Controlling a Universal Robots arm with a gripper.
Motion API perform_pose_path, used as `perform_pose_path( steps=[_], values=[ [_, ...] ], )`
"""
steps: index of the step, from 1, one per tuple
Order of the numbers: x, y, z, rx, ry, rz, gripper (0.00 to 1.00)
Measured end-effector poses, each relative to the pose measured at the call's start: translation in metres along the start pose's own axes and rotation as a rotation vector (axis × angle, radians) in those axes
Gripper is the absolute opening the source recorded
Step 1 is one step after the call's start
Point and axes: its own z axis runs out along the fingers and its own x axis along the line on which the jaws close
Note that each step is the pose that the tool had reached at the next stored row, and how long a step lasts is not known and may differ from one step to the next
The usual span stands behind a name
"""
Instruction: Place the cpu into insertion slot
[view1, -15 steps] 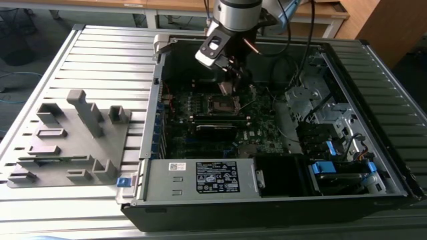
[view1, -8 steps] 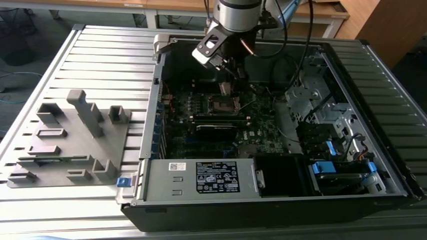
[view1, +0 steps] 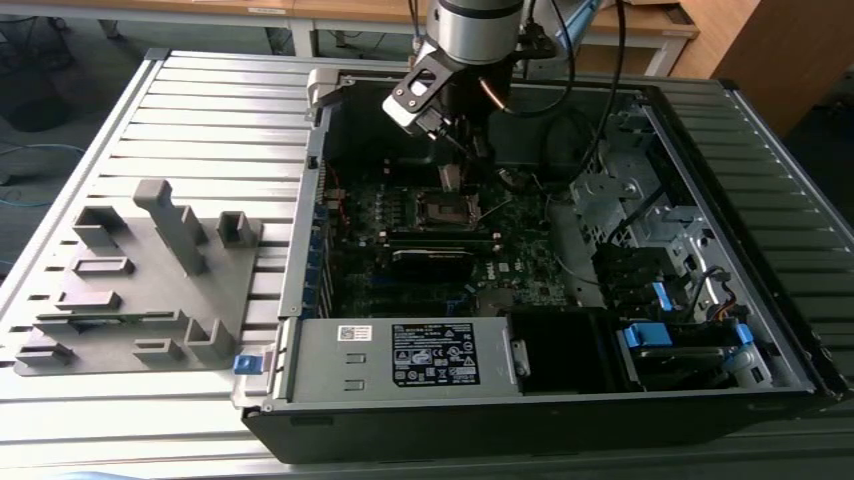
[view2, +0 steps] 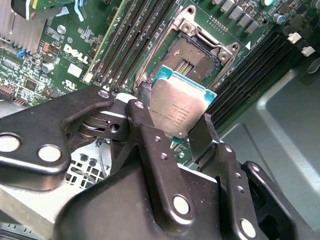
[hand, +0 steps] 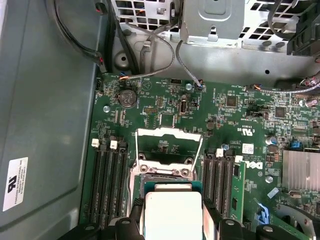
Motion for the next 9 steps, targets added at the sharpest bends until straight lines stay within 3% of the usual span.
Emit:
perform_pose_path(
  steps=[9],
  values=[
    [0.0009,-0.0043,0.004,0.0001,-0.0028,0.034,0.54]
  ],
)
